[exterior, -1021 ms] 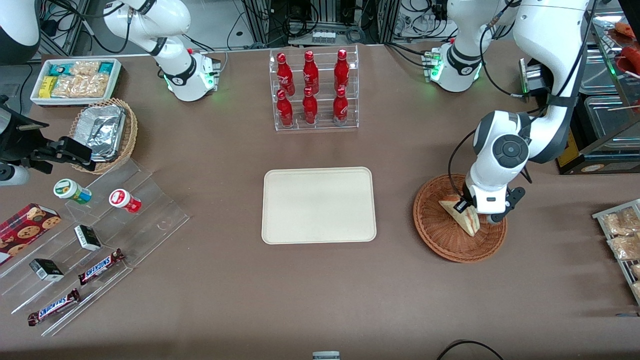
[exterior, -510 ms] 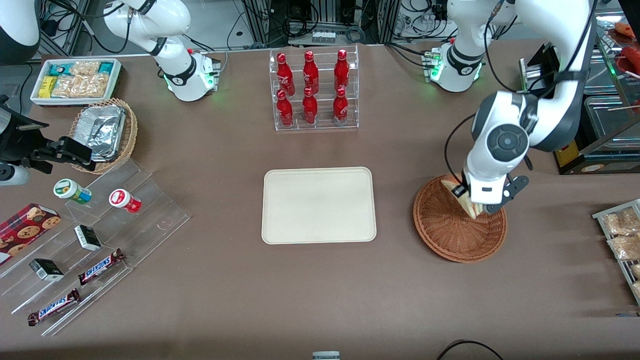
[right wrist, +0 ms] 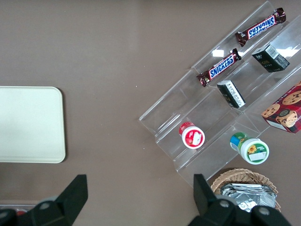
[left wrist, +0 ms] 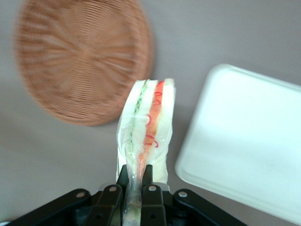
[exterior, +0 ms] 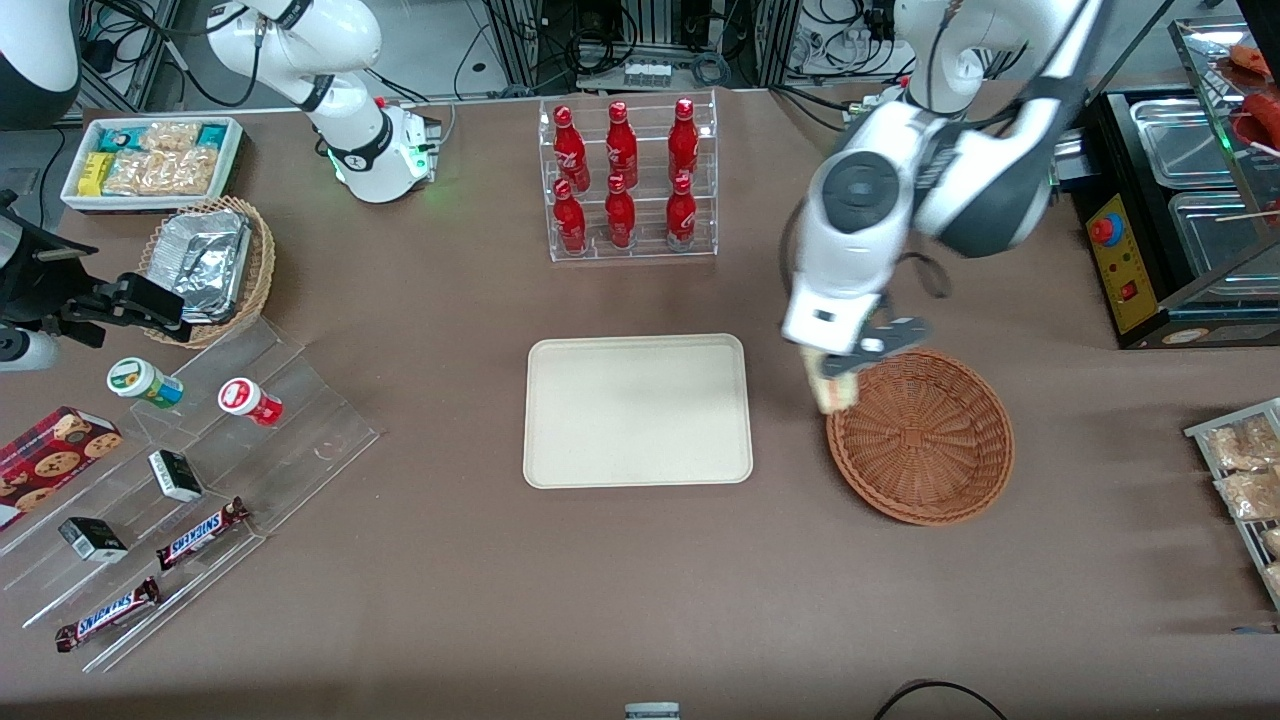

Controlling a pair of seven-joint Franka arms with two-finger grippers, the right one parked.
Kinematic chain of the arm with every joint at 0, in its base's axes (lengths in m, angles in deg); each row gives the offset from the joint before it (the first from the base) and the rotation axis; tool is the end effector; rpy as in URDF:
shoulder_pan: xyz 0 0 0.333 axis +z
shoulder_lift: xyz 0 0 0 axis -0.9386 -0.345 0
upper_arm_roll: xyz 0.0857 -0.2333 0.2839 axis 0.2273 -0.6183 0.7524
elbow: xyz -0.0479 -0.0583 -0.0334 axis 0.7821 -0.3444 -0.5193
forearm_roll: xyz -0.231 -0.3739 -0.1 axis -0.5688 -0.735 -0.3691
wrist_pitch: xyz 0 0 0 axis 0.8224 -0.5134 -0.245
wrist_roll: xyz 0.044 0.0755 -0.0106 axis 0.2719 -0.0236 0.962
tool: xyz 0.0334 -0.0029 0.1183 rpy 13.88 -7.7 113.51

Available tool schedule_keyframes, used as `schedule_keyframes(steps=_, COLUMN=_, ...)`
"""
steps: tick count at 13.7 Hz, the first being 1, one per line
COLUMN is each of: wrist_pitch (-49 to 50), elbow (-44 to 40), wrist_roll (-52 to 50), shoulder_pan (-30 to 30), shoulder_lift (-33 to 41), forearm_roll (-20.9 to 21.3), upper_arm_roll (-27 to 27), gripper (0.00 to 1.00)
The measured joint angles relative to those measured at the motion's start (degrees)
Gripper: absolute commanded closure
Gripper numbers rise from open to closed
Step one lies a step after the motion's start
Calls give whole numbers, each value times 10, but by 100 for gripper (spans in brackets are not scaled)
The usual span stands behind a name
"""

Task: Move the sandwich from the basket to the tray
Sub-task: 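Lift the sandwich and carry it over the cream tray, then lower the sandwich onto the tray and open the left gripper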

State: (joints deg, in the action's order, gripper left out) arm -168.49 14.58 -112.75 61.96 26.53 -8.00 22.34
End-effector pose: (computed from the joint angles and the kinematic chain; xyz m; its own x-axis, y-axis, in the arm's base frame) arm 0.5590 -0.3797 0.4387 0.9597 0.2799 -0.0243 0.2752 -0.9540 -0.1188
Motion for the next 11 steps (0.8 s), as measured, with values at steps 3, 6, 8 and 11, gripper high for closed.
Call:
schedule_keyframes(steps=3, wrist_pitch=-42, elbow=-56, wrist_roll=-8, shoulder_pan=-51, shoulder_lift=-87, forearm_roll=27, upper_arm_roll=-22, gripper=100)
schedule_keyframes(steps=6, wrist_pitch=-45, elbow=-133, wrist_roll=-69, shoulder_pan=-119, shoulder_lift=-185, forearm_roll=101, upper_arm_roll=-22, gripper=100)
schedule_keyframes(steps=8, wrist_pitch=-47, elbow=-174, wrist_roll=-100, shoulder_pan=-146, shoulder_lift=-243, forearm_roll=137, upper_arm_roll=-22, gripper=100)
schedule_keyframes(steps=11, wrist_pitch=-48, elbow=-231, wrist_roll=-112, shoulder_pan=-165, shoulder_lift=-310, forearm_roll=163, upper_arm_roll=-21, gripper=100)
